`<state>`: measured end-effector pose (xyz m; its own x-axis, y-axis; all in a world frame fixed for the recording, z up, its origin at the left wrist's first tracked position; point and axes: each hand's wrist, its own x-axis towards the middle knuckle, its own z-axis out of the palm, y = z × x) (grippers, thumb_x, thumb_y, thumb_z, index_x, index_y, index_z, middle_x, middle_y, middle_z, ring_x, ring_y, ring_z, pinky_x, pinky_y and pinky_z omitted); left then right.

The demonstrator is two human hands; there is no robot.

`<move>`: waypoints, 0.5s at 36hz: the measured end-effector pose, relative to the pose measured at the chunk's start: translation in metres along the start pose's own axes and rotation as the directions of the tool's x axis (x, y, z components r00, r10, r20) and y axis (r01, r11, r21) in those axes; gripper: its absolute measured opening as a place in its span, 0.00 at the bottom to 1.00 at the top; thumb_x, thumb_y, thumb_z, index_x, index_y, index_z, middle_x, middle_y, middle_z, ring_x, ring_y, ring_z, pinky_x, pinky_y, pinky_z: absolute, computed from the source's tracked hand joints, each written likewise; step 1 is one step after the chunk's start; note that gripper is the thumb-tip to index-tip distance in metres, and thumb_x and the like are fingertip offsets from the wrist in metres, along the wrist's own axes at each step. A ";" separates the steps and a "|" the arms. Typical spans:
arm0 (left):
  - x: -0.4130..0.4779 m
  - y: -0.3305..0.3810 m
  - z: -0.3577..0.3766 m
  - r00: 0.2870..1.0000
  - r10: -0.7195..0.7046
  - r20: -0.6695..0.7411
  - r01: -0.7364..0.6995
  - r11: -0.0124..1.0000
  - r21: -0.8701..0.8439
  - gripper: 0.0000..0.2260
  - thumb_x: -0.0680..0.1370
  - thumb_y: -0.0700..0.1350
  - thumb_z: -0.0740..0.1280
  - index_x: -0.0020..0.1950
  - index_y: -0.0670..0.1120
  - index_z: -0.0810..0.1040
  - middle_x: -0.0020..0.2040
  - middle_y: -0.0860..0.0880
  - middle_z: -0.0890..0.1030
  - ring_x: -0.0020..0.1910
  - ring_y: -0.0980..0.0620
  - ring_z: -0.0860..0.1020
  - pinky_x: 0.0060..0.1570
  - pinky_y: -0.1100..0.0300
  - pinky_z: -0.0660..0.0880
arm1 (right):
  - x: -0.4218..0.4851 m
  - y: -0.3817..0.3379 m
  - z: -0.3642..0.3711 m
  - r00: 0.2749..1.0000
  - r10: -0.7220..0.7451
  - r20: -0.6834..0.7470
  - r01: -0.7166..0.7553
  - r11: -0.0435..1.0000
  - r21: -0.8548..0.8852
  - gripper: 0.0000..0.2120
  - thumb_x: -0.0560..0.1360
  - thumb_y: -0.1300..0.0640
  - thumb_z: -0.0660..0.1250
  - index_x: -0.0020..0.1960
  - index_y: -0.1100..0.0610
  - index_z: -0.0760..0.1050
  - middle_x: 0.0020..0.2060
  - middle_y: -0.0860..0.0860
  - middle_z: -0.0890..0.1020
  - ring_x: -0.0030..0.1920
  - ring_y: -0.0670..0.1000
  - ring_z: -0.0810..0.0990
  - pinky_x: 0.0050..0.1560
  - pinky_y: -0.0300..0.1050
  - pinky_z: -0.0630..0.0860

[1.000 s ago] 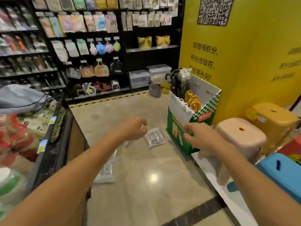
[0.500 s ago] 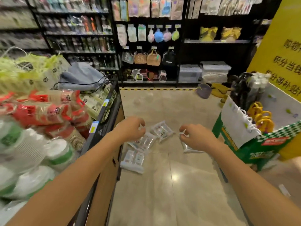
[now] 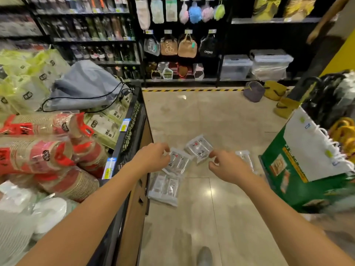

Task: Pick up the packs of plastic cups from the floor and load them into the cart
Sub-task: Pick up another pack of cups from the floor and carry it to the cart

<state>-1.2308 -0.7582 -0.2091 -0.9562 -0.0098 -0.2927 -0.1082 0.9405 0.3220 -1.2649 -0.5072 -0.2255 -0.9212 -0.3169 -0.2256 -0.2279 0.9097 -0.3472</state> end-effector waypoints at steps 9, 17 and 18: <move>0.131 -0.034 0.041 0.999 -0.036 0.032 0.038 0.999 -0.039 0.17 0.79 0.51 0.60 0.67 0.49 0.74 0.57 0.47 0.81 0.53 0.44 0.79 0.53 0.47 0.78 | 0.130 0.031 0.044 0.998 0.023 0.062 -0.028 0.996 0.083 0.19 0.78 0.47 0.60 0.68 0.49 0.71 0.57 0.50 0.81 0.59 0.57 0.78 0.55 0.53 0.76; 0.242 -0.083 0.110 0.994 -0.106 0.000 0.105 0.980 -0.168 0.22 0.79 0.43 0.63 0.74 0.49 0.69 0.56 0.44 0.77 0.51 0.46 0.77 0.47 0.56 0.72 | 0.245 0.056 0.129 0.981 0.045 0.191 -0.074 0.986 0.147 0.21 0.80 0.47 0.60 0.72 0.48 0.67 0.56 0.52 0.82 0.60 0.58 0.77 0.54 0.52 0.75; 0.252 -0.091 0.121 0.993 -0.116 0.004 0.115 0.976 -0.186 0.23 0.79 0.42 0.63 0.75 0.49 0.67 0.56 0.45 0.76 0.51 0.47 0.77 0.48 0.57 0.71 | 0.256 0.058 0.142 0.976 0.045 0.212 -0.080 0.984 0.157 0.21 0.80 0.47 0.60 0.72 0.48 0.67 0.57 0.53 0.81 0.61 0.58 0.77 0.55 0.53 0.75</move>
<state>-1.4285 -0.8052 -0.4214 -0.9361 -0.1180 -0.3313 -0.2661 0.8537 0.4477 -1.4691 -0.5734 -0.4328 -0.8427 -0.3250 -0.4292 -0.1012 0.8786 -0.4667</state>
